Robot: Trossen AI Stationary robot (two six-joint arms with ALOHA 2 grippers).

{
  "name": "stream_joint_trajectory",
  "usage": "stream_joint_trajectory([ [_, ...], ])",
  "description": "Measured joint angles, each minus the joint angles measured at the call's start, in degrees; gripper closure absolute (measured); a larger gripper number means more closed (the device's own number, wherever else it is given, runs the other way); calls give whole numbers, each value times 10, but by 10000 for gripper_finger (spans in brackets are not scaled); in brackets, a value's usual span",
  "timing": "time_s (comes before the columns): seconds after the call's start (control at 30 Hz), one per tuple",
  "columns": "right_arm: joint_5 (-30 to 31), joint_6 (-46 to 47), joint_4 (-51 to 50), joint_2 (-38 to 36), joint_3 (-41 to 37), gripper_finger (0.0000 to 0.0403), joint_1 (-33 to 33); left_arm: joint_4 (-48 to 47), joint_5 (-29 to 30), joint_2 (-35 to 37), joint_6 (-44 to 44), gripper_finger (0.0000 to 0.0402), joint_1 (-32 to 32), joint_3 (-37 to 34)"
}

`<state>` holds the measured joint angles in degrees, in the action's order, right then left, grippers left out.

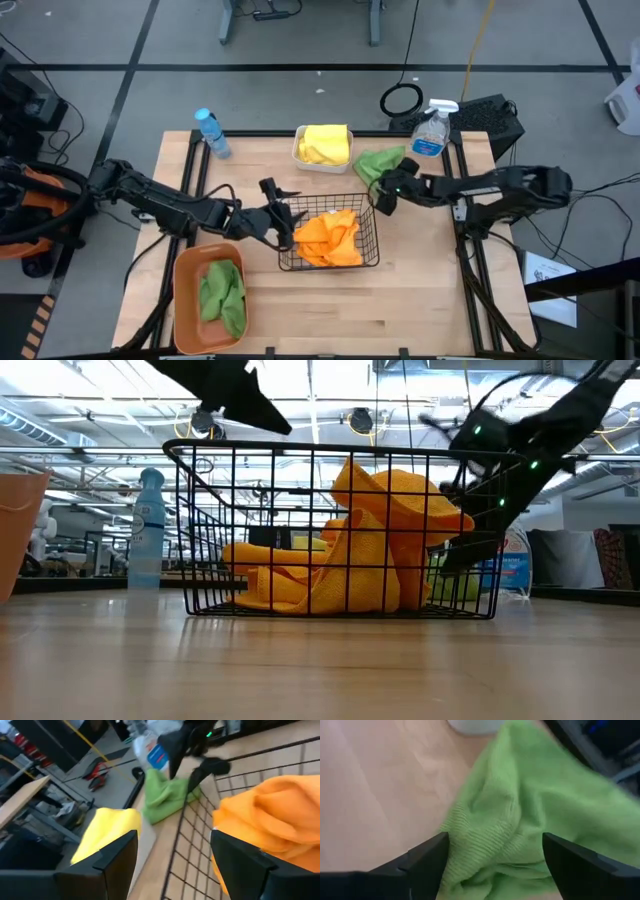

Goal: Sort microfiber towel by color & place in baskets
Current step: Put the green microfiber cloth into the orange bin

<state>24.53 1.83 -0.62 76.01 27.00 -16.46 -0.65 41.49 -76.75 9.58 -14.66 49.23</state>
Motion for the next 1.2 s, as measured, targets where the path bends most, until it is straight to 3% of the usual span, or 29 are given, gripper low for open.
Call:
stream_joint_trajectory([
  [0.23, -52, -3, 76, 106, 2, 157, -43, -10, -10, 0, 3, 146, 0, 0],
  [0.37, -66, 26, 85, 126, 2, 239, -53, -12, -10, 0, 3, 146, 0, 0],
  [0.57, -63, 48, 71, 95, -1, 381, -57, -14, -10, 0, 3, 146, 0, 0],
  [0.9, -67, 55, 43, -88, -2, 393, -28, -4, -36, 0, -1, 146, 2, 0],
  [1.03, -67, 59, 45, -178, -2, 395, 11, 32, -70, 0, -1, 146, 9, 0],
  [1.2, -68, 66, 78, -276, -1, 394, 77, 85, -74, 0, 1, 146, 13, 0],
])
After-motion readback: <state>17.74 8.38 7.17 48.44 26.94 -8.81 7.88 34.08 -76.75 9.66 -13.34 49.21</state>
